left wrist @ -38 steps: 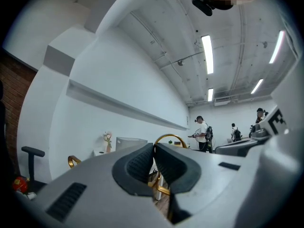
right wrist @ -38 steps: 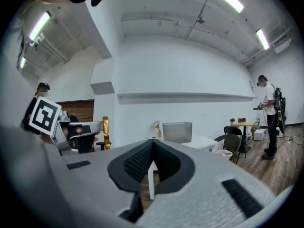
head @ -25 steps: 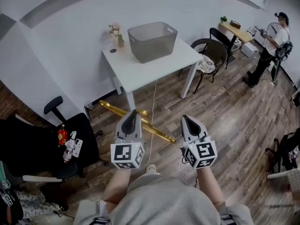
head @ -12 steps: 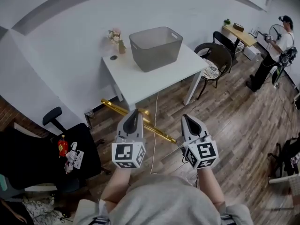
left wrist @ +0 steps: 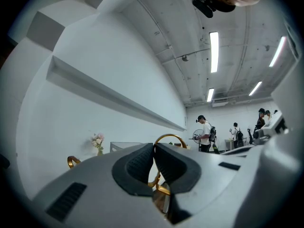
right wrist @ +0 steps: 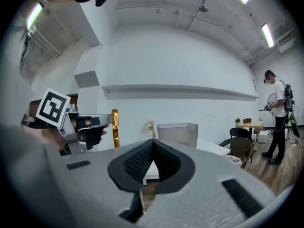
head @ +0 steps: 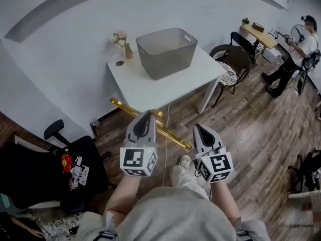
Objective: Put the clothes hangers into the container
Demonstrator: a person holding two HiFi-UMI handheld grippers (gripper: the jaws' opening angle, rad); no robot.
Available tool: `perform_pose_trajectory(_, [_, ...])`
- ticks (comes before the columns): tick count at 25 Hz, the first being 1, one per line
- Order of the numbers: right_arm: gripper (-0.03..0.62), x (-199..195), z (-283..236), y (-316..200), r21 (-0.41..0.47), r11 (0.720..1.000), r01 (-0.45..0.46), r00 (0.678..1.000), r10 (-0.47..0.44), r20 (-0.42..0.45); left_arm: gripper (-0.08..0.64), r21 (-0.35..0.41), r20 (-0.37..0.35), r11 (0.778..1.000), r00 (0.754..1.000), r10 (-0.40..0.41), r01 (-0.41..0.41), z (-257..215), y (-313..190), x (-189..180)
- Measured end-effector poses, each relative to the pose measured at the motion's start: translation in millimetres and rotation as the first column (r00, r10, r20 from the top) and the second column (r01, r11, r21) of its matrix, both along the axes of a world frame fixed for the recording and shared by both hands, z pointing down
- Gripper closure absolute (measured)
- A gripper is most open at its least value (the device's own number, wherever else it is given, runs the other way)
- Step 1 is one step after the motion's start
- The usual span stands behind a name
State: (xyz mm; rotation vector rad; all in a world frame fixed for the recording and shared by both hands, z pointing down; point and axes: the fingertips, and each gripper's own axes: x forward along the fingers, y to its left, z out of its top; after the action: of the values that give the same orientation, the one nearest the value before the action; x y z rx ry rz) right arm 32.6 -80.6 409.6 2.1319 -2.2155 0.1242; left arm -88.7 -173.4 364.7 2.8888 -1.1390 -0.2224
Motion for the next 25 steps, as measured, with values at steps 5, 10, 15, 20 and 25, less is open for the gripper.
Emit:
perform_pose_trajectory(5, [0.595, 26, 2, -31, -0.011, 1.000, 0.024, 1.000, -0.024, 0.006, 0.543, 0.016, -0.006, 1.000, 1.000, -0.012, 0.012, -6, -35, 31])
perform_pose_trajectory(10, [0.595, 61, -7, -73, 0.014, 0.999, 0.045, 0.999, -0.045, -0.010, 0.543, 0.033, -0.018, 0.999, 0.999, -0.035, 0.036, -17, -77, 65])
perform_pose_trajectory(15, [0.595, 101, -20, -108, 0.029, 0.997, 0.070, 0.997, -0.070, -0.020, 0.543, 0.052, -0.031, 0.996, 0.997, -0.066, 0.068, -36, -115, 100])
perform_pose_trajectory(20, [0.595, 134, -26, -145, 0.050, 0.994, 0.093, 0.996, -0.093, -0.018, 0.543, 0.077, -0.046, 0.993, 0.995, -0.086, 0.090, -52, -152, 133])
perform_pose_trajectory(25, [0.595, 158, -24, -176, 0.044, 0.991, 0.129, 0.992, -0.128, -0.017, 0.543, 0.086, -0.055, 0.990, 0.993, -0.103, 0.108, -63, -186, 165])
